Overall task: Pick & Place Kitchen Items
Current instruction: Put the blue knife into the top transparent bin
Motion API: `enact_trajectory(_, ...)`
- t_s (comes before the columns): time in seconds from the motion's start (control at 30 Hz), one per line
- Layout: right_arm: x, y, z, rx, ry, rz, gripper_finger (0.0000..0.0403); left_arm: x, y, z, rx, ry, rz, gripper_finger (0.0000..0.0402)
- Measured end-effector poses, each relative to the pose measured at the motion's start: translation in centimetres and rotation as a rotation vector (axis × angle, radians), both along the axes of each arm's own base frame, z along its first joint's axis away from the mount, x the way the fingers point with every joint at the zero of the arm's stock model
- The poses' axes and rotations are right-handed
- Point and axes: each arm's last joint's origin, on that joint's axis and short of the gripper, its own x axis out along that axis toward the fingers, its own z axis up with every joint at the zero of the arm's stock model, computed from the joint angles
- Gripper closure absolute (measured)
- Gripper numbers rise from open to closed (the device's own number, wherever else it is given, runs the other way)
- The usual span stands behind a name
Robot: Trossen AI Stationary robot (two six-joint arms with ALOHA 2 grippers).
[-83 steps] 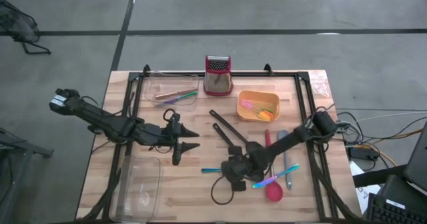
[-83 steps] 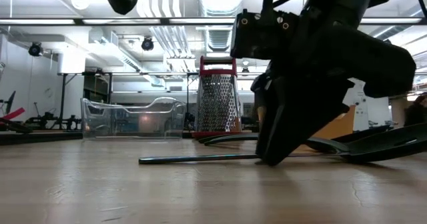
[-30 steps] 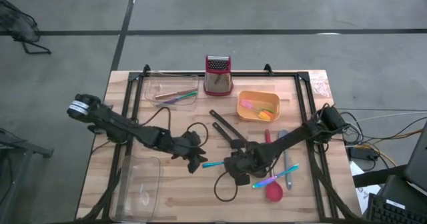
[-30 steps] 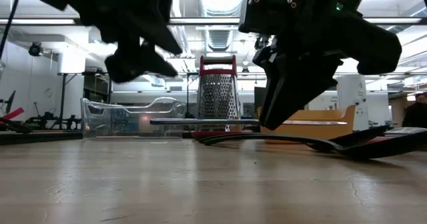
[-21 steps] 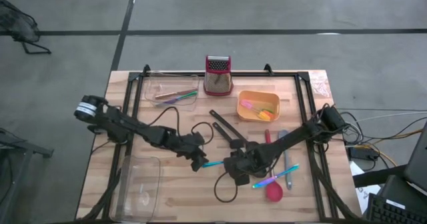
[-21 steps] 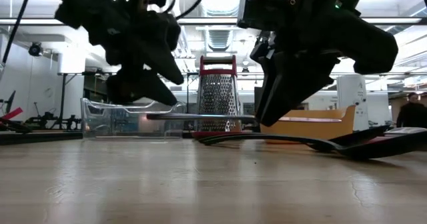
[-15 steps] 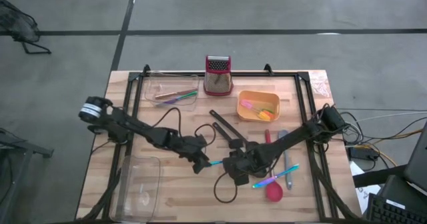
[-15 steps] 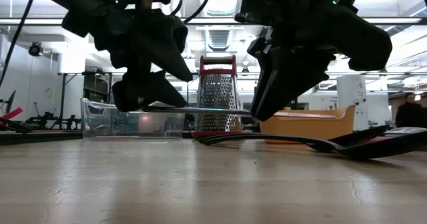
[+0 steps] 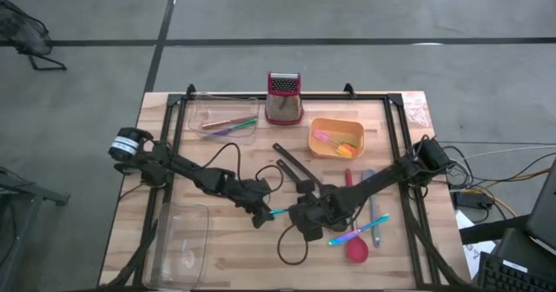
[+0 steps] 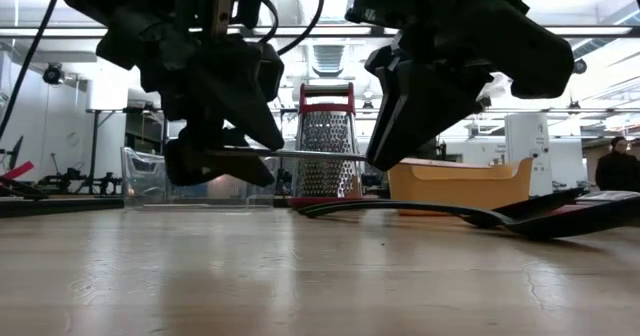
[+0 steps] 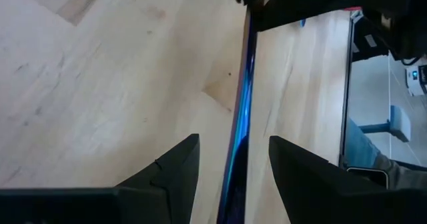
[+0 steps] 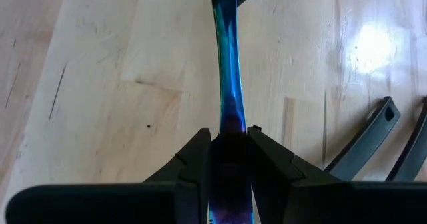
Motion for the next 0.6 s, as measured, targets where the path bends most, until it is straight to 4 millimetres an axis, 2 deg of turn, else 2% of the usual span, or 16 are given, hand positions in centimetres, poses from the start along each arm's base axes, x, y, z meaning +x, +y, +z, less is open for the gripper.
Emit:
enact_trajectory(0.1, 0.0, -0.01, 0.0, -0.004, 0.001, 0.006, 0.0332, -0.02, -0.03, 0.0, -0.011, 0.004, -0.014, 0.022)
enact_trajectory(0.2, 0.0, -0.01, 0.0, -0.005, 0.002, 0.006, 0.0332, -0.02, -0.03, -0.01, -0.011, 0.004, -0.015, 0.0244)
enact_trajectory(0.47, 0.03, -0.07, 0.03, -0.026, -0.007, 0.0, 0.0335, -0.01, -0.07, 0.07, 0.01, -0.009, -0.042, 0.0381)
enact_trajectory(0.6, 0.07, -0.15, 0.14, -0.035, -0.012, -0.002, 0.0343, -0.02, -0.08, 0.0, 0.016, -0.012, -0.051, 0.038)
